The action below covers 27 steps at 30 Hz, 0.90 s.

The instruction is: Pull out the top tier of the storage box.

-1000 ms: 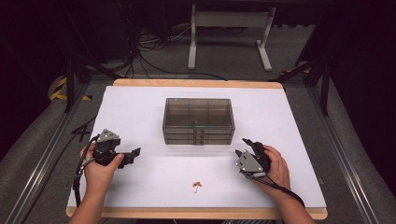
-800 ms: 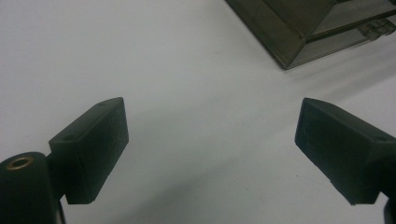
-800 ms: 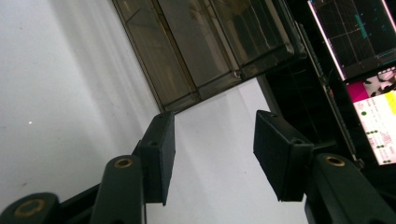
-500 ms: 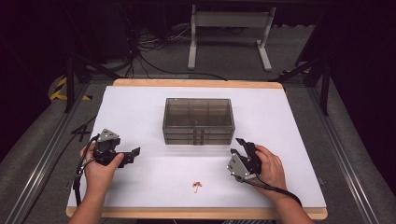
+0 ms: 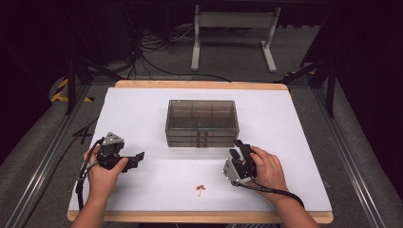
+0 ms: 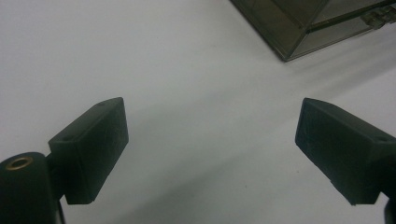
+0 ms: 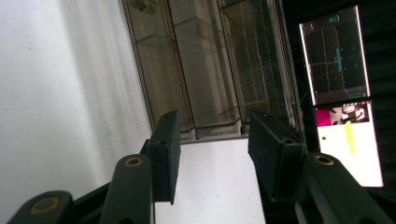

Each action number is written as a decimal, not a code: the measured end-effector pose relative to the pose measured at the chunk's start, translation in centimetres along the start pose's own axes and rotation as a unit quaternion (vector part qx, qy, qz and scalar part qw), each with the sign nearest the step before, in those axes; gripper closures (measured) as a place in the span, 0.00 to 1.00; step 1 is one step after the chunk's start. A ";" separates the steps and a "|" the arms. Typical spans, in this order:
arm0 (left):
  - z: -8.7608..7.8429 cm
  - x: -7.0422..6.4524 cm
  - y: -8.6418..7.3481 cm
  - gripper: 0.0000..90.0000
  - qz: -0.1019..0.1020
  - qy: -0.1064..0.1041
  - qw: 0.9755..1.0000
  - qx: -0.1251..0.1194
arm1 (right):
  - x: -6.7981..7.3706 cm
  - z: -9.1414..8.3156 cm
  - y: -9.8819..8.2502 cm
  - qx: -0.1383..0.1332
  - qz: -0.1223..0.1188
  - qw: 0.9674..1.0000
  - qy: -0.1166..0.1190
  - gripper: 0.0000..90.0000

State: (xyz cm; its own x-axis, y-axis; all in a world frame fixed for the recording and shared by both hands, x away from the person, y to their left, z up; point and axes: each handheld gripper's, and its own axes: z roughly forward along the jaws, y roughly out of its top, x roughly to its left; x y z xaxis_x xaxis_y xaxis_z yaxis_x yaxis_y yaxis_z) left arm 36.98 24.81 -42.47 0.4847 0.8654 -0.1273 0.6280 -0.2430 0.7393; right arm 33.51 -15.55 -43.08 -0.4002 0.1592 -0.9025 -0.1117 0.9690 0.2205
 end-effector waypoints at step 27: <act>0.2 0.1 0.0 0.10 0.002 -0.010 1.000 0.010 | 0.3 1.6 4.3 -0.003 -0.068 0.997 -0.035 0.69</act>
State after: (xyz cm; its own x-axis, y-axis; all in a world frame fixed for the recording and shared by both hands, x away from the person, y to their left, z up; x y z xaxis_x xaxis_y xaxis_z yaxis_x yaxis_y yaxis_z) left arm 37.19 24.80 -42.63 0.4998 0.8552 -0.1375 0.6378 -0.2559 0.7265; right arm 34.33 -11.06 -43.02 -0.3170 0.0393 -0.9476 -0.1664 0.9813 0.0964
